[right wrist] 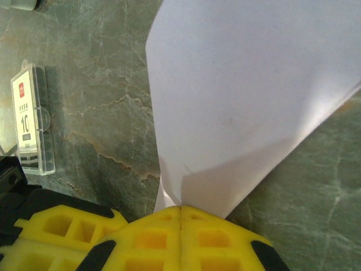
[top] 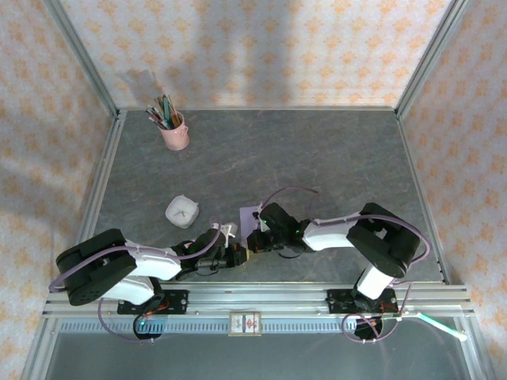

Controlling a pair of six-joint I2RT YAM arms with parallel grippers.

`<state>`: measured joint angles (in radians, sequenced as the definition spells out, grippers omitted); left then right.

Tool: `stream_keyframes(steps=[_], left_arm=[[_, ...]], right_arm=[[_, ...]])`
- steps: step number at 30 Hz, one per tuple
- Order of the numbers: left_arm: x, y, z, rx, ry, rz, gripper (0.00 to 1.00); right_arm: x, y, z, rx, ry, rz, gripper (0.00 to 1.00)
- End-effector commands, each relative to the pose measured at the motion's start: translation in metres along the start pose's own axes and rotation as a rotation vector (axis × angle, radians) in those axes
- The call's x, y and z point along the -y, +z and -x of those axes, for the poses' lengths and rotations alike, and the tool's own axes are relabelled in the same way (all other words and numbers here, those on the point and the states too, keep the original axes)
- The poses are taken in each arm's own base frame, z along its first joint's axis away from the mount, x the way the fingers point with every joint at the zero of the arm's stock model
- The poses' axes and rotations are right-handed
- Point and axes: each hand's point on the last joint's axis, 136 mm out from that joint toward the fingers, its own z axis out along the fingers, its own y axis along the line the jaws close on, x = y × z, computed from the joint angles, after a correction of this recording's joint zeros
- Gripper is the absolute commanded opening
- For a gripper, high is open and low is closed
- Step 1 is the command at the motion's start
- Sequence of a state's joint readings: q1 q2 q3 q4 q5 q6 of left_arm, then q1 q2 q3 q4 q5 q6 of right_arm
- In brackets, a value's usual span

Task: Fold a paper plane with a square sheet of paper (pick it up from the middle)
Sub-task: Perform the fifth fold on the wing at the bottom-center of the table.

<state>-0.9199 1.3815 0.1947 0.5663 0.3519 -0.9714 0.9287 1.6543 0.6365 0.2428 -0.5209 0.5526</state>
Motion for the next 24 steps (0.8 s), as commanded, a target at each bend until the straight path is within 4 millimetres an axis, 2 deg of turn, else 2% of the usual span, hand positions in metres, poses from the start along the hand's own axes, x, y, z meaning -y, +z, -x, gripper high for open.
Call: stream_keyframes(steps=[1,8,11,15,18,21,24], left_arm=[[-0.080,-0.012,-0.058,-0.203,-0.069,0.271,0.00],[-0.093,-0.017,-0.070,-0.232,-0.110,0.295,0.00],[-0.079,-0.013,-0.064,-0.218,-0.110,0.246,0.00],[-0.034,-0.008,-0.033,-0.140,-0.069,0.134,0.00],[-0.007,-0.012,-0.005,-0.056,-0.018,0.107,0.00],[0.010,-0.021,0.020,0.031,-0.008,0.078,0.00],[0.014,-0.027,0.036,0.090,-0.025,0.058,0.00]], right_arm=[[0.023,0.002,0.008,0.022,0.027,-0.096,0.03],[0.033,0.003,0.011,0.011,0.053,-0.124,0.03],[0.033,0.005,0.007,-0.005,0.060,-0.117,0.02],[0.036,0.006,-0.002,-0.021,0.084,-0.111,0.02],[0.038,0.006,-0.006,-0.024,0.103,-0.111,0.02],[0.038,0.005,-0.008,-0.024,0.112,-0.111,0.01],[0.038,0.006,-0.009,-0.023,0.118,-0.108,0.01]])
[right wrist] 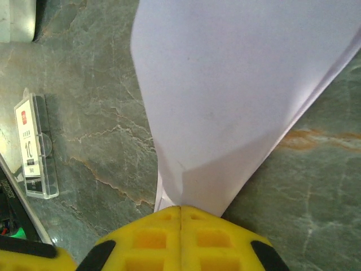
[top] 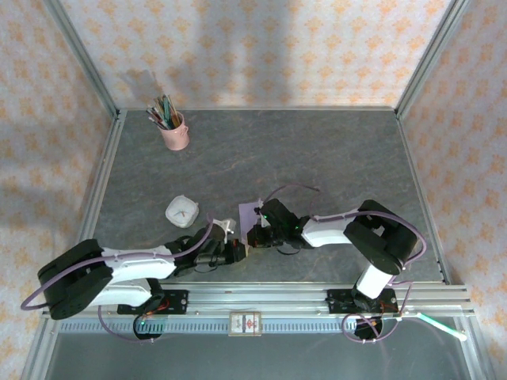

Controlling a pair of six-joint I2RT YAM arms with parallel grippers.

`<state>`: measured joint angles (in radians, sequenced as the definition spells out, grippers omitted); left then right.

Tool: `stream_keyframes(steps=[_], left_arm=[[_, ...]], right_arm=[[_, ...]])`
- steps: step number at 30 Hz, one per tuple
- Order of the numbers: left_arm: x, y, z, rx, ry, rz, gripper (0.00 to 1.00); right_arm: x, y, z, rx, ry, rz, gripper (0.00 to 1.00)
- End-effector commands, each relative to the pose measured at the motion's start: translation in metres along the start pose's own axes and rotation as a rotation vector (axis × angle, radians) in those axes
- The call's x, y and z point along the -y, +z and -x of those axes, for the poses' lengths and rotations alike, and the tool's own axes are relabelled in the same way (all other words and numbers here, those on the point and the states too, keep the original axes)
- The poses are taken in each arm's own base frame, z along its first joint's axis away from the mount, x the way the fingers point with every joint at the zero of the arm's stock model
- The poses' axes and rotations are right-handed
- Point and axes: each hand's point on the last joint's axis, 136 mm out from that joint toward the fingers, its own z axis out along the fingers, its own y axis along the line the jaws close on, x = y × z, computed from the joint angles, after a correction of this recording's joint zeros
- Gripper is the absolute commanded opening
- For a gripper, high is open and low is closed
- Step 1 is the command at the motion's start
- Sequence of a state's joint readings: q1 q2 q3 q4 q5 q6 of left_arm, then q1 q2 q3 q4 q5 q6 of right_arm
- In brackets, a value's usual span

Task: Fold a paper plane with a square sheet of paper (pick it up from the middle)
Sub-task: Perform the fifth fold on the wing at the bottom-center of the table.

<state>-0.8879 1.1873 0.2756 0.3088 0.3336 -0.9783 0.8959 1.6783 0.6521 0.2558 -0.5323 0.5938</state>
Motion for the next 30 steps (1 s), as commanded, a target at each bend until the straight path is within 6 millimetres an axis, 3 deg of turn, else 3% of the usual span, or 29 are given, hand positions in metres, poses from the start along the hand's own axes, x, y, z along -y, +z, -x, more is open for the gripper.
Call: stream_keyframes(steps=[1,18,23,30], left_arm=[[-0.008,-0.005,0.015,0.045,-0.003,0.055,0.00],[-0.022,0.027,0.006,-0.070,-0.020,0.121,0.00],[-0.053,0.023,-0.008,-0.114,-0.020,0.245,0.00],[-0.105,0.008,-0.045,-0.210,-0.026,0.379,0.00]], right_arm=[[0.034,0.004,-0.018,-0.035,0.054,-0.110,0.01],[0.037,0.003,-0.018,-0.031,0.060,-0.122,0.01],[0.036,0.002,-0.014,-0.023,0.051,-0.129,0.01],[0.029,0.002,0.001,-0.012,0.035,-0.125,0.03]])
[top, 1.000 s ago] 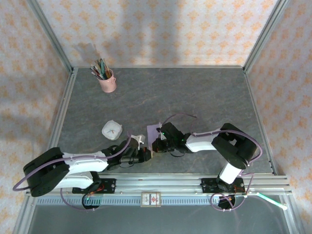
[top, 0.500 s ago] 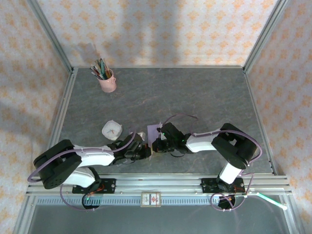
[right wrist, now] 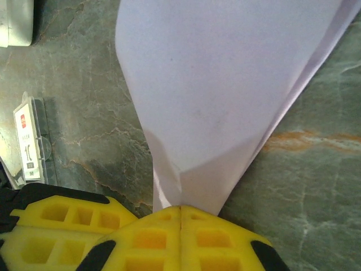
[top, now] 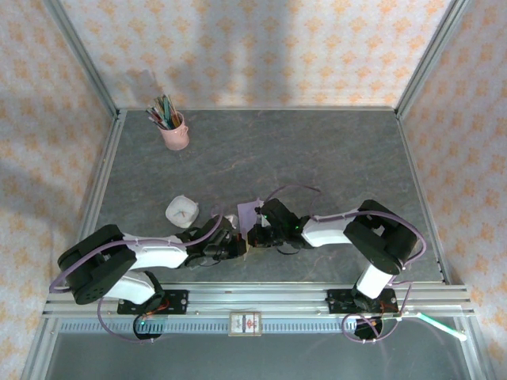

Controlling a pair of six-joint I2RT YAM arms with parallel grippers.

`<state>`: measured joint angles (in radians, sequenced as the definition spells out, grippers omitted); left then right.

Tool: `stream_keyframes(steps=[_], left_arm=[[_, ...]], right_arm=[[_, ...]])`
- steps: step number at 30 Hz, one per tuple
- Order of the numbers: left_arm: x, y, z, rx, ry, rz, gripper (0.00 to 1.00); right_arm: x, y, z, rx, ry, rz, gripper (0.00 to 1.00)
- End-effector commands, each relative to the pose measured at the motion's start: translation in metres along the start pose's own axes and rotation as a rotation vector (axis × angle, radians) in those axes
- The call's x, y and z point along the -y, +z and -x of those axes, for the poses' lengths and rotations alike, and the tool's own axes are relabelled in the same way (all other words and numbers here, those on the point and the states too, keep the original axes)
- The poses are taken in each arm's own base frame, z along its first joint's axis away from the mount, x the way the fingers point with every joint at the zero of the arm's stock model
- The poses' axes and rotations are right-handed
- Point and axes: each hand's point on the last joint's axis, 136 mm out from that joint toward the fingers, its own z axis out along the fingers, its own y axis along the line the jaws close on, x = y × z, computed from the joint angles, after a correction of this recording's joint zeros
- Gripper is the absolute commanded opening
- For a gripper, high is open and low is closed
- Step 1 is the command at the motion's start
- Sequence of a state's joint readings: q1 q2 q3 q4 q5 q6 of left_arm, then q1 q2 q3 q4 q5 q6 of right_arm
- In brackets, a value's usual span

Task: Fold a paper plane with a square sheet of paper (pick it up from the middle)
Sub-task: Perform the fifth fold on the wing at the bottom-center of the table.

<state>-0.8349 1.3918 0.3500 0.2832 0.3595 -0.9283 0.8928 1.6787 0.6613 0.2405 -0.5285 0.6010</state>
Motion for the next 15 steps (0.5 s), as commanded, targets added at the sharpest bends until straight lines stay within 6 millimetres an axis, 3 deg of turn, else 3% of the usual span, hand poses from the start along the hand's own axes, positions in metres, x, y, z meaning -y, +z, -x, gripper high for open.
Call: stream_keyframes(steps=[1,15], left_arm=[[-0.083,-0.004,-0.050,-0.155,-0.010,0.262,0.00],[-0.120,-0.016,-0.070,-0.213,0.024,0.386,0.00]], right_arm=[[0.027,0.004,0.002,-0.013,0.022,-0.117,0.03],[0.032,0.005,0.026,-0.007,0.062,-0.120,0.04]])
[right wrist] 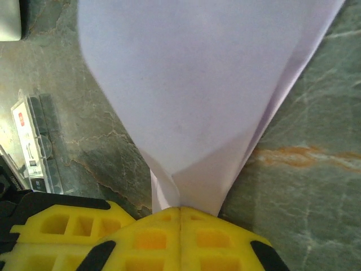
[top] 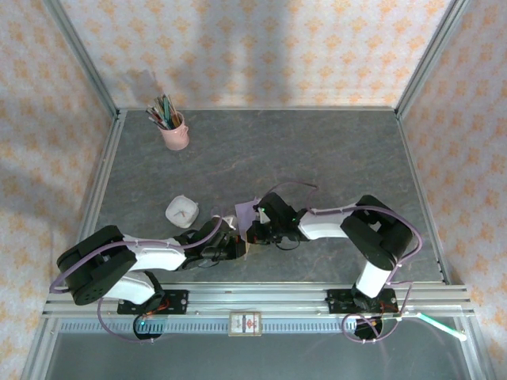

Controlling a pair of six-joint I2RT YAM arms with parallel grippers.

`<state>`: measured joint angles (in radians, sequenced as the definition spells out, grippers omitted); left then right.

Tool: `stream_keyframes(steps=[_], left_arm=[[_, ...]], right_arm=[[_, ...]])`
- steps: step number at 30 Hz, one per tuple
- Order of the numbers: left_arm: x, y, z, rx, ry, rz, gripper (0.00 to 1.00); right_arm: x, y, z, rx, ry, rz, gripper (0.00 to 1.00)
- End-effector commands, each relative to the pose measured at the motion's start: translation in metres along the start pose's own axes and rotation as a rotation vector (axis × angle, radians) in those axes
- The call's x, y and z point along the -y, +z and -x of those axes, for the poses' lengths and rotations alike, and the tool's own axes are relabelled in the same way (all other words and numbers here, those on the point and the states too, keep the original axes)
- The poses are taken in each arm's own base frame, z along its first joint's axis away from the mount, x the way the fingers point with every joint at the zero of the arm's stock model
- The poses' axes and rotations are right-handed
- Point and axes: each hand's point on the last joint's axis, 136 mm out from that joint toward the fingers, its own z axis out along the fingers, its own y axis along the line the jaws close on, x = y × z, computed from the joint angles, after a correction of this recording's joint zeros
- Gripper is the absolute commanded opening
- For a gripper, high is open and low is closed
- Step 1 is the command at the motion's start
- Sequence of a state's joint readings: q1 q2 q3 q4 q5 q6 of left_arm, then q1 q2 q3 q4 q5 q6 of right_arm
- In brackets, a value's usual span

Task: Fold a paper plane with a square sheet of paper (pick it up from the middle)
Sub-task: Perform the fifth fold on the wing at the bottom-center of the table.

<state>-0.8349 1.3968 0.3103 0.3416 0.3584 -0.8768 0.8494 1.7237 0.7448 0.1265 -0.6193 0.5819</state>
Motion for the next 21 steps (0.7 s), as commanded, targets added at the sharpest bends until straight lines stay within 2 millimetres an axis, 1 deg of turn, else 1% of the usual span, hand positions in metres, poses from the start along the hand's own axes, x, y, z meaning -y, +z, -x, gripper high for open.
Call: stream_keyframes(steps=[1,7,14,21], left_arm=[[-0.112,-0.019,-0.073,-0.235,-0.028,0.395,0.00],[-0.119,-0.020,-0.077,-0.251,-0.011,0.430,0.00],[-0.124,-0.022,-0.080,-0.262,0.004,0.465,0.00],[-0.127,-0.022,-0.082,-0.271,0.012,0.477,0.00]], right_arm=[[0.030,0.001,0.026,0.082,0.029,-0.117,0.04],[0.027,0.000,0.037,0.089,0.032,-0.105,0.05],[0.031,0.000,0.046,0.091,0.039,-0.108,0.05],[0.036,0.001,0.059,0.092,0.037,-0.121,0.05]])
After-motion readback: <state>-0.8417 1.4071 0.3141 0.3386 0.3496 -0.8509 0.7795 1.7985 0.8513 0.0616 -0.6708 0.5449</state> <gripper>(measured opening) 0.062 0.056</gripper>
